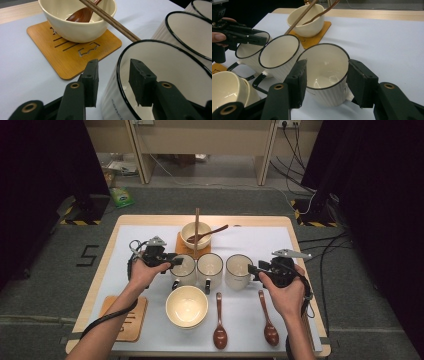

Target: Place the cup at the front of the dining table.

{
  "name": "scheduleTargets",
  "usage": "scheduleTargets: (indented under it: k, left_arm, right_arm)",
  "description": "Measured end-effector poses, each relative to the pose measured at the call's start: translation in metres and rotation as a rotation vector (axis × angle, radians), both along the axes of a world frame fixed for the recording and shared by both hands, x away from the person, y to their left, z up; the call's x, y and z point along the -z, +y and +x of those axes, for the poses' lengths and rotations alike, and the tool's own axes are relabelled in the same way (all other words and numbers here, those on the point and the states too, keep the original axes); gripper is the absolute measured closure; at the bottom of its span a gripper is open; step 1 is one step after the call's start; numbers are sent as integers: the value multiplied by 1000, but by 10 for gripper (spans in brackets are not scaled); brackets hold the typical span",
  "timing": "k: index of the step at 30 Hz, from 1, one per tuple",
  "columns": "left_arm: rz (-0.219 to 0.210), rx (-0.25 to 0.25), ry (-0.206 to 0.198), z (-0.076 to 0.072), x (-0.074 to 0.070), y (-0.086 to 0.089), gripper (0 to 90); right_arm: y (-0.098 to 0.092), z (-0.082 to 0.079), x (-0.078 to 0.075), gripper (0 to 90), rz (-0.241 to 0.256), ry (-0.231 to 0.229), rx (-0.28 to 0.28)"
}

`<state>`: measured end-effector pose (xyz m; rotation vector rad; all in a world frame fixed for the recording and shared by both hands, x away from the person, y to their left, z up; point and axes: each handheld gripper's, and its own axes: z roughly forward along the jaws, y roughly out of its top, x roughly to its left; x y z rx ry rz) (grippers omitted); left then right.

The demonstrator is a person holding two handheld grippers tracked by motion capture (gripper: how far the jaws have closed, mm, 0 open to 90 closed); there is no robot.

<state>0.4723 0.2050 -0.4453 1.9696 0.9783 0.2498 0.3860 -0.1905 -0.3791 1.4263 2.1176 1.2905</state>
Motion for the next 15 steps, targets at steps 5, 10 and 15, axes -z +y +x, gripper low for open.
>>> scheduleTargets:
  k: [5,10,15]
  left_arm:
    - [15,9,6,1,2,-4,640]
    - [18,15,11,1,3,-6,677]
    - [26,24,12,1,3,-6,712]
  right_arm:
    - [0,0,1,503,2,4,1]
    - [-2,0,0,503,4,2,2]
    - [-2,1,1,502,5,4,3]
